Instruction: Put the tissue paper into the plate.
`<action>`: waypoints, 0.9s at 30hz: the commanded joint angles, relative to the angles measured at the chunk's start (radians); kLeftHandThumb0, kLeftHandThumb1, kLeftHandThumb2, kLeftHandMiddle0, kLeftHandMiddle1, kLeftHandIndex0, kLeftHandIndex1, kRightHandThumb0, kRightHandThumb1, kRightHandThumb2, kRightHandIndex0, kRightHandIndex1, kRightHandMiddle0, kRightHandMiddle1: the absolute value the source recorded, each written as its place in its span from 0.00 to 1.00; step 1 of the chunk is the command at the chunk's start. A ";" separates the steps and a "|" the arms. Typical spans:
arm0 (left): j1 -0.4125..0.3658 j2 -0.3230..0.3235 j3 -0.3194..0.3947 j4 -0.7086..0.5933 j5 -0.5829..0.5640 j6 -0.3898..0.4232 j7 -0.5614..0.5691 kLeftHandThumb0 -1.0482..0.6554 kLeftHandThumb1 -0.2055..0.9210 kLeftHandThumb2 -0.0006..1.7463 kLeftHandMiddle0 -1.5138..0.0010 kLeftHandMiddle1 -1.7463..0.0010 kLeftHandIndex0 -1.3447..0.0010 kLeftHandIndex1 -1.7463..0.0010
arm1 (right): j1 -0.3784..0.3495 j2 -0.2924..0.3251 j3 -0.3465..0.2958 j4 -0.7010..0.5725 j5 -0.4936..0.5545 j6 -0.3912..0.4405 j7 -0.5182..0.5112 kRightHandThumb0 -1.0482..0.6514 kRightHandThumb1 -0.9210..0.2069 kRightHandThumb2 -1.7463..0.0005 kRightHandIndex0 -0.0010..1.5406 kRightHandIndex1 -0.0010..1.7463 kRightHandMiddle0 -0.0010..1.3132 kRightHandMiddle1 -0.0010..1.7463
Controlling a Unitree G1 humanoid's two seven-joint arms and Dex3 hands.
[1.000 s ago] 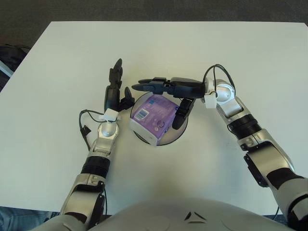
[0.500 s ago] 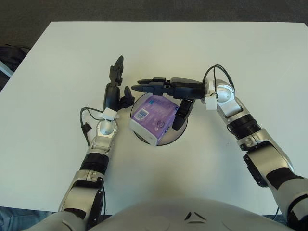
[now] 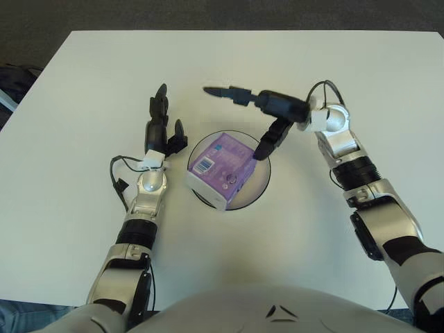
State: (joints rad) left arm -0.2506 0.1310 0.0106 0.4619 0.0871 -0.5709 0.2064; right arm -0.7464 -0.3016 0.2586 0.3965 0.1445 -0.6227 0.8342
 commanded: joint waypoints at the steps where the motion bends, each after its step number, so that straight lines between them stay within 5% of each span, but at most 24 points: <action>1: 0.222 -0.060 -0.028 0.180 0.044 0.021 0.030 0.24 1.00 0.42 0.83 0.97 1.00 0.69 | -0.014 0.041 -0.062 0.077 0.017 0.084 -0.078 0.00 0.00 0.80 0.00 0.00 0.00 0.00; 12: 0.243 -0.065 -0.035 0.110 0.032 0.078 0.015 0.23 1.00 0.41 0.80 0.97 1.00 0.68 | 0.023 0.133 -0.142 0.234 -0.028 -0.039 -0.284 0.00 0.00 0.71 0.00 0.00 0.00 0.00; 24: 0.272 -0.068 -0.040 0.046 0.034 0.124 0.015 0.23 1.00 0.41 0.80 0.98 1.00 0.69 | 0.152 0.243 -0.222 0.109 0.129 0.169 -0.353 0.00 0.00 0.62 0.01 0.01 0.05 0.02; 27: 0.277 -0.069 -0.042 0.036 0.035 0.128 0.016 0.23 1.00 0.41 0.80 0.98 1.00 0.69 | 0.174 0.258 -0.235 0.092 0.129 0.177 -0.376 0.00 0.00 0.60 0.05 0.01 0.01 0.16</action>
State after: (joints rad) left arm -0.2038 0.1228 0.0062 0.3842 0.0906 -0.4806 0.2147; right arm -0.6413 -0.0858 0.0786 0.5464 0.2091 -0.5013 0.5110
